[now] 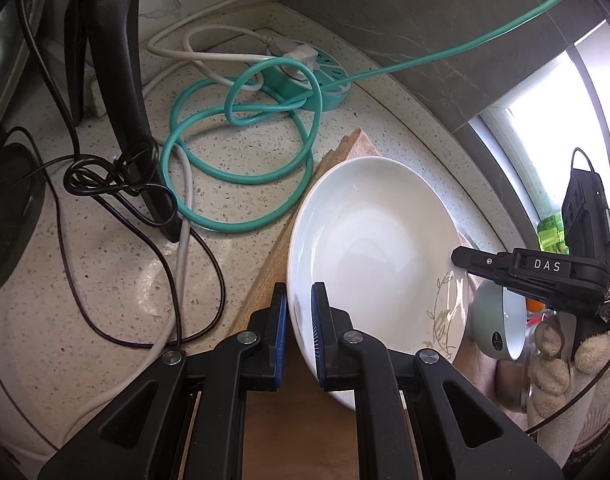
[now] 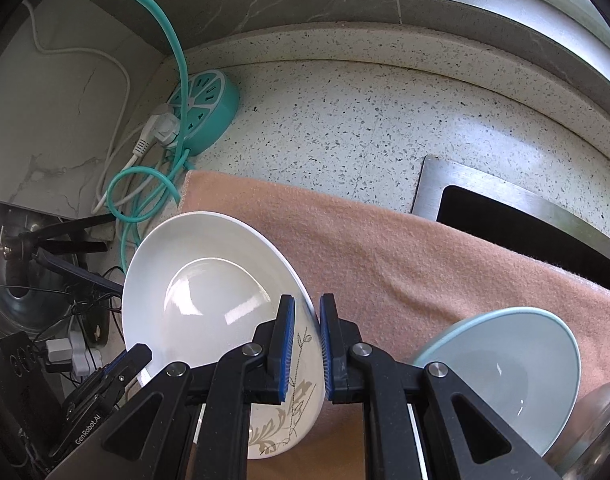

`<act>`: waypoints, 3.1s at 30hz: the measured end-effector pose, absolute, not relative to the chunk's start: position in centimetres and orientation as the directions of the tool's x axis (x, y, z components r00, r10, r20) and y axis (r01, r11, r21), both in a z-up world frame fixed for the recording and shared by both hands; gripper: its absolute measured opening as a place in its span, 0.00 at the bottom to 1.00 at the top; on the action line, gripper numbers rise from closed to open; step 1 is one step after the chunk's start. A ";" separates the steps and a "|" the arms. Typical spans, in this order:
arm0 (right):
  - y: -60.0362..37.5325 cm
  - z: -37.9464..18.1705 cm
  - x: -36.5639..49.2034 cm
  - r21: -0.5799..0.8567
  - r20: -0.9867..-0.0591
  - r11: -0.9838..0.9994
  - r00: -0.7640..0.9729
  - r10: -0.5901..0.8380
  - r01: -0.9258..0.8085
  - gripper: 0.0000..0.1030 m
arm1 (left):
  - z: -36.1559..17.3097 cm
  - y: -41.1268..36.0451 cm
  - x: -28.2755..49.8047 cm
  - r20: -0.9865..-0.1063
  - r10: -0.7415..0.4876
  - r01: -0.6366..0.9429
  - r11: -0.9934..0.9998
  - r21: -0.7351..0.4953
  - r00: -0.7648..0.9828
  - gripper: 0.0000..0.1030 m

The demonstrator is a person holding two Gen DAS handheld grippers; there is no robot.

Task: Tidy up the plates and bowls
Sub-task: 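Lift the white leaf plate with the right tool and carry it toward the floral stack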

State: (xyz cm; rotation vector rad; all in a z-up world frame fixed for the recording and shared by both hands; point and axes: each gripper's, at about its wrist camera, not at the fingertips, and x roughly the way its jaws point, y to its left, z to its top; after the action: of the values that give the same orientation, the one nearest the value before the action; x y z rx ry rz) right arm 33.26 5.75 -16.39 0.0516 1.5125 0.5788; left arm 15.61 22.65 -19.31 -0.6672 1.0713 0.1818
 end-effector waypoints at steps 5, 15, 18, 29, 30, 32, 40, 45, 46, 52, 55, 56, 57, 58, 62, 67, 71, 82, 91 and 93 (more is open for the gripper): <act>6.0 -16.1 32.4 0.400 -0.913 0.861 -0.056 0.404 -0.314 0.11 | -19.1 23.1 15.0 -0.857 -0.169 -0.454 0.789 -0.414 0.487 0.09; 6.2 -15.0 30.9 0.413 -0.906 0.859 -0.045 0.420 -0.303 0.11 | -17.9 23.6 14.1 -0.846 -0.162 -0.445 0.792 -0.419 0.508 0.09; 5.9 -14.7 30.5 0.421 -0.903 0.857 -0.042 0.429 -0.296 0.11 | -17.6 23.5 13.9 -0.846 -0.158 -0.437 0.800 -0.412 0.509 0.09; 4.9 -14.0 28.6 0.435 -0.896 0.860 -0.032 0.443 -0.267 0.11 | -16.5 23.0 12.7 -0.844 -0.153 -0.412 0.819 -0.399 0.513 0.09; 4.8 -13.8 28.4 0.436 -0.895 0.860 -0.031 0.444 -0.265 0.11 | -16.3 22.9 12.4 -0.844 -0.153 -0.410 0.820 -0.399 0.515 0.09; 4.5 -13.5 28.0 0.442 -0.893 0.859 -0.030 0.450 -0.260 0.11 | -15.9 22.8 12.1 -0.841 -0.152 -0.409 0.820 -0.401 0.519 0.09; 3.4 -11.4 26.7 0.459 -0.880 0.845 -0.009 0.475 -0.273 0.11 | -14.3 22.0 10.6 -0.827 -0.139 -0.408 0.818 -0.406 0.545 0.09; 2.7 -10.6 25.5 0.467 -0.874 0.837 -0.007 0.485 -0.285 0.11 | -13.4 21.4 9.3 -0.824 -0.122 -0.418 0.815 -0.401 0.553 0.09; 2.6 -10.4 25.3 0.471 -0.872 0.834 -0.010 0.489 -0.287 0.11 | -13.2 21.3 9.0 -0.824 -0.117 -0.421 0.814 -0.399 0.555 0.09; 2.4 -9.3 23.5 0.479 -0.866 0.822 -0.015 0.499 -0.307 0.11 | -12.2 20.7 7.2 -0.819 -0.092 -0.432 0.813 -0.390 0.567 0.09; 2.1 -8.9 22.8 0.486 -0.862 0.817 -0.019 0.506 -0.310 0.11 | -11.9 20.5 6.4 -0.817 -0.090 -0.436 0.810 -0.393 0.570 0.09; 2.0 -8.7 22.5 0.487 -0.862 0.816 -0.018 0.507 -0.312 0.11 | -11.9 20.3 6.2 -0.817 -0.089 -0.436 0.810 -0.393 0.570 0.09; 1.9 -8.6 22.3 0.486 -0.861 0.815 -0.016 0.508 -0.316 0.11 | -11.9 20.2 6.0 -0.817 -0.090 -0.436 0.809 -0.393 0.570 0.09; 1.7 -8.5 22.0 0.486 -0.861 0.814 -0.014 0.509 -0.317 0.11 | -11.9 20.1 5.8 -0.817 -0.092 -0.436 0.808 -0.395 0.570 0.09; 0.9 -8.1 21.2 0.493 -0.857 0.812 -0.011 0.515 -0.312 0.11 | -11.8 19.3 5.0 -0.817 -0.097 -0.432 0.810 -0.396 0.568 0.09; -0.3 -8.1 20.2 0.493 -0.857 0.815 -0.006 0.515 -0.304 0.11 | -11.7 18.2 4.3 -0.818 -0.105 -0.418 0.818 -0.394 0.566 0.09; -1.7 -8.1 19.5 0.497 -0.855 0.818 -0.001 0.519 -0.289 0.11 | -11.6 17.1 3.9 -0.817 -0.118 -0.404 0.824 -0.398 0.565 0.09; -6.7 -7.9 17.8 0.503 -0.852 0.831 0.024 0.522 -0.238 0.11 | -11.7 13.4 3.2 -0.818 -0.163 -0.348 0.846 -0.404 0.552 0.09; -11.4 -8.3 16.1 0.508 -0.851 0.843 0.046 0.523 -0.178 0.11 | -11.8 10.0 2.8 -0.821 -0.203 -0.297 0.864 -0.407 0.533 0.09; -12.2 -8.3 15.7 0.505 -0.853 0.846 0.052 0.519 -0.170 0.11 | -11.8 9.3 2.7 -0.822 -0.213 -0.288 0.866 -0.409 0.529 0.09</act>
State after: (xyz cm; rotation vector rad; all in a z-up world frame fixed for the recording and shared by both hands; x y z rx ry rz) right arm 15.72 -12.25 -8.26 0.3007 1.4288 0.5357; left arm 2.73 9.34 -11.85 -0.5462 1.0265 0.0474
